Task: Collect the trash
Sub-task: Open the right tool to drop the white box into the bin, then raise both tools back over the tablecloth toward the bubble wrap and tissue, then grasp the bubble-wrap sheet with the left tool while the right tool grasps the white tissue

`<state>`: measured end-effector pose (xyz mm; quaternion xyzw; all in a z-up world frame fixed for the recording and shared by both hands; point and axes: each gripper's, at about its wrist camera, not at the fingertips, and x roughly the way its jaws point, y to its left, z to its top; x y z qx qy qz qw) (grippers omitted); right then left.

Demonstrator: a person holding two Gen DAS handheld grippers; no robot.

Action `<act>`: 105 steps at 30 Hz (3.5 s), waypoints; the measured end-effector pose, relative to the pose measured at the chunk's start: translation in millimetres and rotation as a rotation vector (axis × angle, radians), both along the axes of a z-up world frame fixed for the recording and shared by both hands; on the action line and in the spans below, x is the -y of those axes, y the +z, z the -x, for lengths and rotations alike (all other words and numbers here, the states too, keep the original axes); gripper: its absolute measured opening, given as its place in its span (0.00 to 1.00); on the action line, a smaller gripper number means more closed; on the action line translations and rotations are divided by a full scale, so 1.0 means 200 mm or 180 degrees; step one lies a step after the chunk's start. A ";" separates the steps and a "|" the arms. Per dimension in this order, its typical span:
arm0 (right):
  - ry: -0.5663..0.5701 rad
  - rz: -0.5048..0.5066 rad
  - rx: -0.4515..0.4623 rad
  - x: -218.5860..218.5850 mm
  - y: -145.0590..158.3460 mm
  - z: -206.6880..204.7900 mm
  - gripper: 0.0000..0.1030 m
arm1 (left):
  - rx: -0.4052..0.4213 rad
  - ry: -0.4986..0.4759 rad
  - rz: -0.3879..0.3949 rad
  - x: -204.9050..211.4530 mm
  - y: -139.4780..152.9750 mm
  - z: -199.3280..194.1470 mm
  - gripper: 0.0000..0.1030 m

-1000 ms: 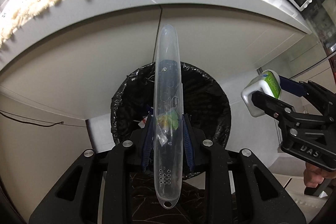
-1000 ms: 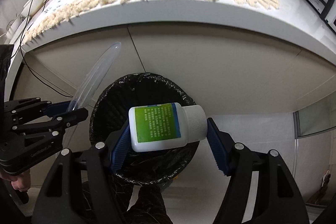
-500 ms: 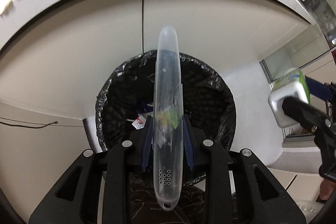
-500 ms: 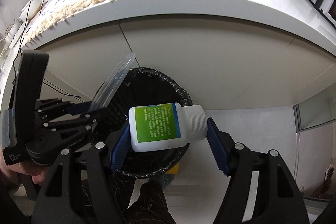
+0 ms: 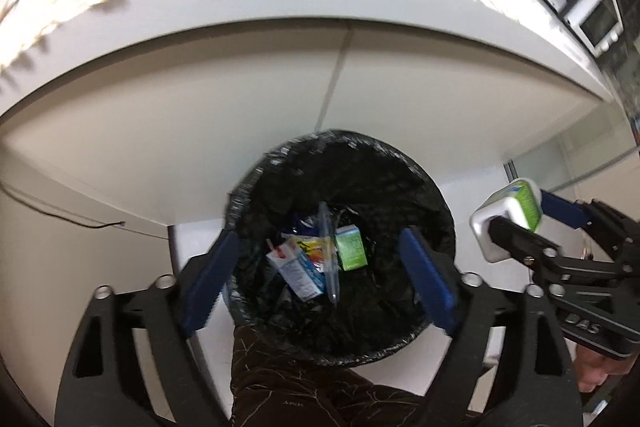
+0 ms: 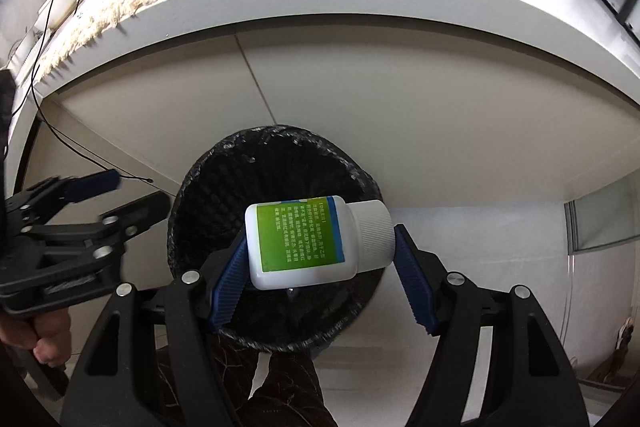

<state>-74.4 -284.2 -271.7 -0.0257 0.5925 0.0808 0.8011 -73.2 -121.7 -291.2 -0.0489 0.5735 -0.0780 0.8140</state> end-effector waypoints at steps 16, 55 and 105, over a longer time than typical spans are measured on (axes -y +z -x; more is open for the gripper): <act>0.0217 0.0007 -0.0135 -0.22 -0.13 -0.09 0.64 | 0.0000 0.0328 -0.0065 -0.25 0.04 0.03 0.94; -0.0092 0.0151 0.0910 -0.15 0.82 -0.42 0.93 | 0.0425 0.0500 -0.0051 -0.32 0.76 -0.32 0.94; -0.0401 0.0234 -0.0075 -0.49 0.34 -1.67 0.49 | -0.0156 0.0437 -0.0370 -0.74 0.37 -1.99 0.83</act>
